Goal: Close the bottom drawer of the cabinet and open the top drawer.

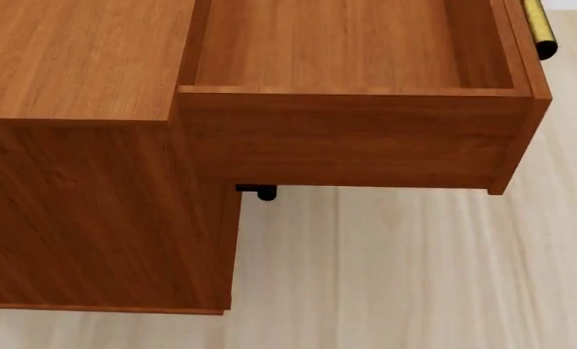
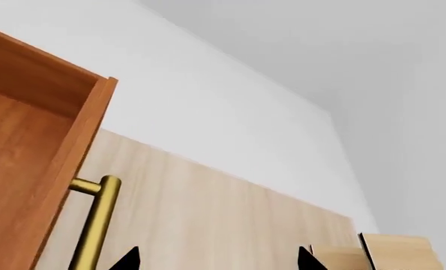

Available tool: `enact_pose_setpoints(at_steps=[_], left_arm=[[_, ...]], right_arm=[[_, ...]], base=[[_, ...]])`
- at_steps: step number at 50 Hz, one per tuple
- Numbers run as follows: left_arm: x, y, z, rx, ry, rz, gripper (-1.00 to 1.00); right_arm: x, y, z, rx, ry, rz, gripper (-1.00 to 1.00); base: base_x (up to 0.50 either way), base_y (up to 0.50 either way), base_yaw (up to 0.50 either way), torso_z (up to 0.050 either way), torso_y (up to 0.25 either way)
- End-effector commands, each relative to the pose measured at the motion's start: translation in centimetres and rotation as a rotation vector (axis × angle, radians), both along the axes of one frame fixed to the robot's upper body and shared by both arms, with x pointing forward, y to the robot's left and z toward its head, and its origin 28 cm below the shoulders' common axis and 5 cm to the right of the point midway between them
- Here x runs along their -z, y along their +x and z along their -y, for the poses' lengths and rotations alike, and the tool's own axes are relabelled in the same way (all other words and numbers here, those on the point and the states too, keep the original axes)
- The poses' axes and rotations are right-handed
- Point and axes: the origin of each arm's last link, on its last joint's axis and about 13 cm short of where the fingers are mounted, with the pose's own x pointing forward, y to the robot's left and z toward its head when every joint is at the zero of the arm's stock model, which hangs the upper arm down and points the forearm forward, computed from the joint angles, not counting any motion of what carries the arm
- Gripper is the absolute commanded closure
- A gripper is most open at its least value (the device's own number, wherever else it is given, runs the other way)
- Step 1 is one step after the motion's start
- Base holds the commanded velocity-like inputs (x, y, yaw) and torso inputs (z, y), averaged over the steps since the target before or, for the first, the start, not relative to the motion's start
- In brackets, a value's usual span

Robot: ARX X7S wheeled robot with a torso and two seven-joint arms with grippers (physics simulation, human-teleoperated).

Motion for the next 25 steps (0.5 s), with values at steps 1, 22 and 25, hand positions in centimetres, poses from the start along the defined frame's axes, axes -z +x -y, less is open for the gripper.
enact_pose_setpoints(at_steps=[1, 22, 25], left_arm=[[-0.1, -0.2, -0.1, 0.000, -0.003, 0.004, -1.00], [-0.2, -0.1, 0.0, 0.007, -0.006, 0.005, -1.00], [-0.3, -0.1, 0.0, 0.007, -0.007, 0.007, -1.00]], right_arm=[[-1.0, -1.9, 0.6, 0.025, 0.011, 0.058, -1.00], [-0.3, -8.5, 1.6, 0.051, 0.131, 0.231, -1.00], [-0.1, -9.4, 1.8, 0.056, 0.152, 0.255, -1.00]], base=[[0.00, 0.00, 0.00, 0.000, 0.000], [0.00, 0.00, 0.00, 0.000, 0.000], [0.00, 0.00, 0.00, 0.000, 0.000]])
